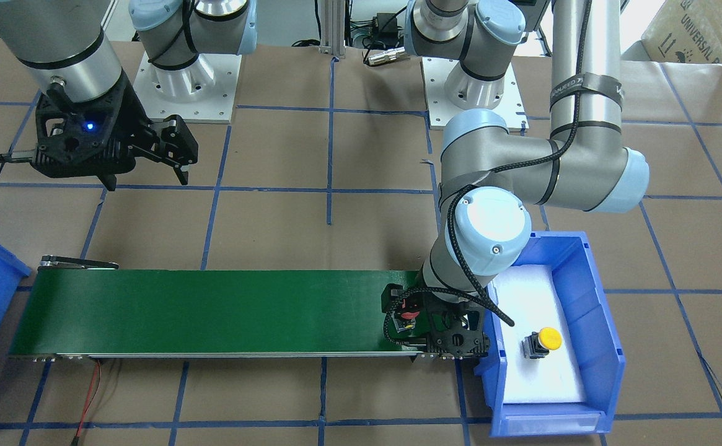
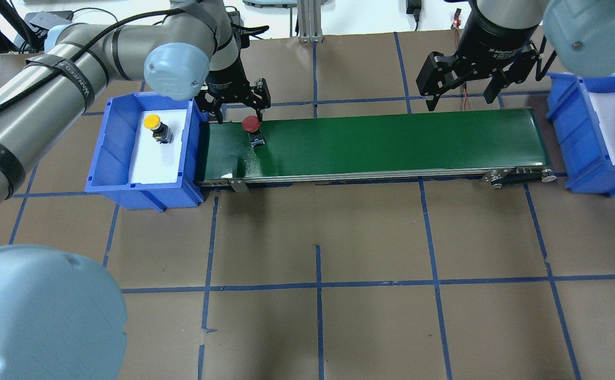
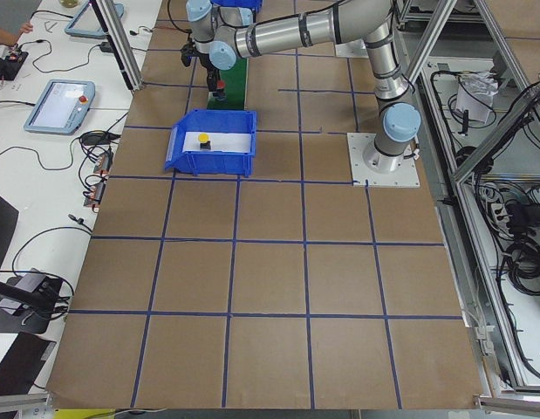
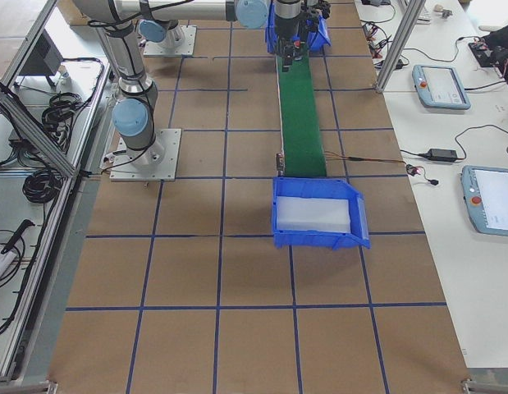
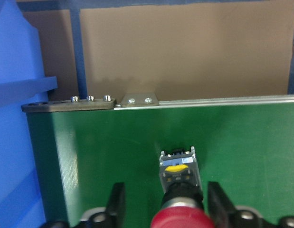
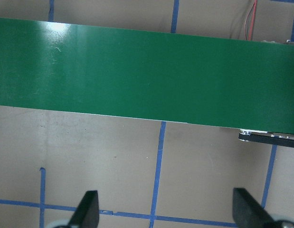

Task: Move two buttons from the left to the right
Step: 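Lift the red button and place it on the near end of the conveyor, then grasp the yellow button with the left gripper while the right gripper moves to the conveyor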

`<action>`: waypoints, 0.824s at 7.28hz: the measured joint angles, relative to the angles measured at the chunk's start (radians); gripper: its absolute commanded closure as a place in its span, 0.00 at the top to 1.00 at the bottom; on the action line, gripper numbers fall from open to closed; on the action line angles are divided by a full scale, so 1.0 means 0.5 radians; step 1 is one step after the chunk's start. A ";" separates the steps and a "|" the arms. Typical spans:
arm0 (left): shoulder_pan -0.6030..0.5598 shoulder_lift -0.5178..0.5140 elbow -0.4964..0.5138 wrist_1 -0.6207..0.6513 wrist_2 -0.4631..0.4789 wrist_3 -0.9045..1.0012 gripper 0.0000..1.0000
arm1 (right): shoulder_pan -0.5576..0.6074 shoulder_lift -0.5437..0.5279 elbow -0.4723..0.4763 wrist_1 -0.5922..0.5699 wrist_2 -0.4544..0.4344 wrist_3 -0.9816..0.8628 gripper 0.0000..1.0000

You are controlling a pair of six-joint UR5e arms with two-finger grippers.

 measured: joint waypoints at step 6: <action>0.431 -0.117 0.284 0.018 -0.035 0.260 0.99 | 0.007 -0.001 -0.002 0.001 -0.019 -0.062 1.00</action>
